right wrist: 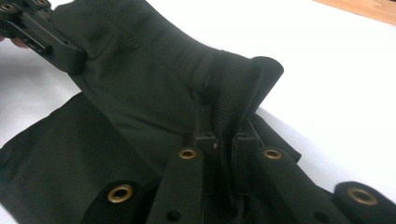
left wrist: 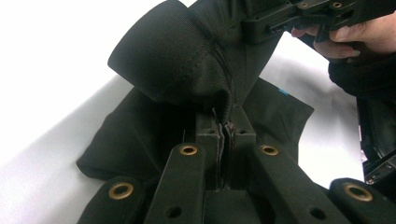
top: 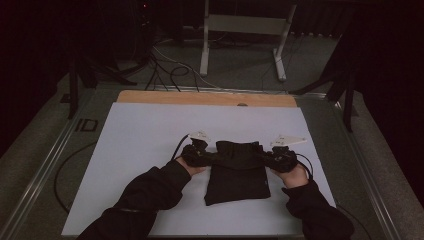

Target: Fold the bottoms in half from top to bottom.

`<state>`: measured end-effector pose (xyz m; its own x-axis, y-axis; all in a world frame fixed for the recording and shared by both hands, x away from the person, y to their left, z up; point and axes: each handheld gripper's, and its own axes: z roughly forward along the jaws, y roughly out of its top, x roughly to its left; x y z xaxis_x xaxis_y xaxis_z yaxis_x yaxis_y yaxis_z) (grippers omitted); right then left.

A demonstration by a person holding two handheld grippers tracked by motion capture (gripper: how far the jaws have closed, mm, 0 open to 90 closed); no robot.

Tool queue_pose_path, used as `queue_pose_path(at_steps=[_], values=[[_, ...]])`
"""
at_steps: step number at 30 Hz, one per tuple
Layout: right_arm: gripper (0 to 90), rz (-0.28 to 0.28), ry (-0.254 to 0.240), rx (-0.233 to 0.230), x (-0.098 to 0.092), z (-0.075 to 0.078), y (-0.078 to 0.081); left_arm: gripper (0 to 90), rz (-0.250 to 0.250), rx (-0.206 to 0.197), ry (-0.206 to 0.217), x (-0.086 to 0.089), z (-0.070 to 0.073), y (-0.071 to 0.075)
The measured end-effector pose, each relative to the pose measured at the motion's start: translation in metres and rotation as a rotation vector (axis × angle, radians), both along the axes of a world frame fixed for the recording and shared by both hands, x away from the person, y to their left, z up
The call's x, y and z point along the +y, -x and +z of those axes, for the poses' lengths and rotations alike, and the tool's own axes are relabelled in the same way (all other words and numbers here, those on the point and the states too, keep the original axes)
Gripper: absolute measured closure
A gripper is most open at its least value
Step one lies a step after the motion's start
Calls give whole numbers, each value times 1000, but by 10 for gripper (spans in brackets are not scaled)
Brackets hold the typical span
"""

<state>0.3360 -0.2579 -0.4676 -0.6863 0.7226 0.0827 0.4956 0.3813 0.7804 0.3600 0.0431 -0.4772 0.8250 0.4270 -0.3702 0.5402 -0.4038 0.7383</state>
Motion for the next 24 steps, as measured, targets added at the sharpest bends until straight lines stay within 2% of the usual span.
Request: queue_pose_path(at_steps=[3,8,19,24], values=[[857,1,-10,-1,-1,-1,2,870,-1,-2,5,0,-2,3],[856,9,2,2,-2,-1,8,870,-4,-7,5,-1,-3,9],[856,11,-20,46,-6,-8,24,869,-23,-33,-23,-4,-10,24],[856,18,-12,48,-5,-10,28,869,-13,-20,-20,-1,-14,26]])
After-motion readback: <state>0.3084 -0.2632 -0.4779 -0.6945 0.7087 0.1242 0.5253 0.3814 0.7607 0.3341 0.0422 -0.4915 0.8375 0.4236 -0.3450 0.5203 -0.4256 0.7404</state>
